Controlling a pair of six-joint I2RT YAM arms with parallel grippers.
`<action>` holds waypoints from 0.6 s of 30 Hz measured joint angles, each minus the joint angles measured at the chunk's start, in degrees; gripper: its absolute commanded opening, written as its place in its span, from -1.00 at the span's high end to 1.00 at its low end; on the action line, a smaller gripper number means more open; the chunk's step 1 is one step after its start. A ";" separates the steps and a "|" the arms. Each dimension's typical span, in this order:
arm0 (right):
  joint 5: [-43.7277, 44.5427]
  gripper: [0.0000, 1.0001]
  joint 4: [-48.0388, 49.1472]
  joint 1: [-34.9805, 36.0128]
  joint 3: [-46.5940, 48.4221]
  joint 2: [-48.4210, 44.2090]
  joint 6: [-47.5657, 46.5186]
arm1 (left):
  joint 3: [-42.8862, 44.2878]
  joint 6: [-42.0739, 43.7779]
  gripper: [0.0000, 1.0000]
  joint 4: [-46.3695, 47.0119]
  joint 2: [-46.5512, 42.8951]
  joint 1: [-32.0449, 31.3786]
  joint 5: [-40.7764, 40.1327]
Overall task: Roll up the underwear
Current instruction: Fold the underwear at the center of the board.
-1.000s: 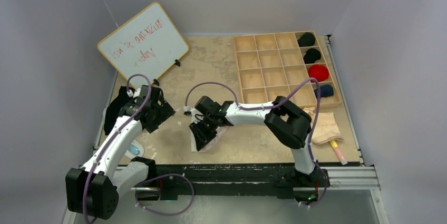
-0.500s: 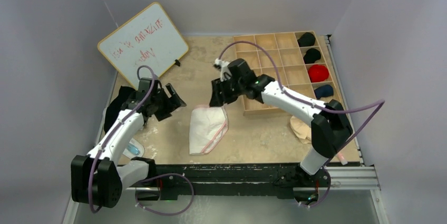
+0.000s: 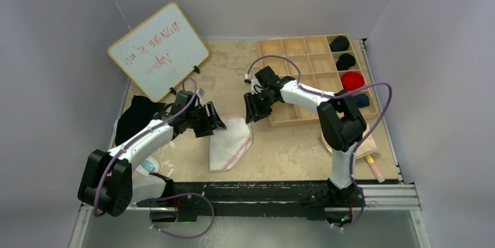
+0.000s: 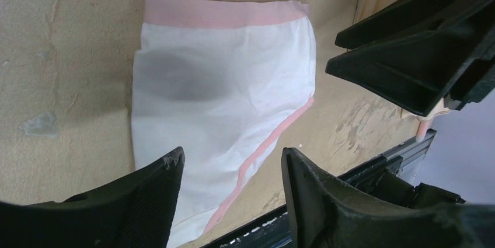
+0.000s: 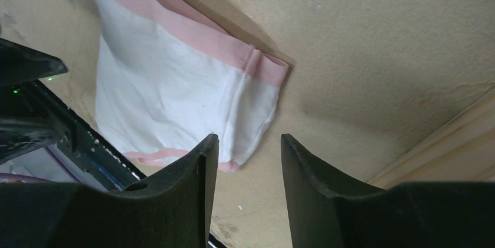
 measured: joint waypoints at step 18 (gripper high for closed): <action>-5.25 0.25 2.08 -0.11 6.78 7.80 1.16 | -6.97 -2.14 -0.09 -1.46 -2.43 -2.43 1.01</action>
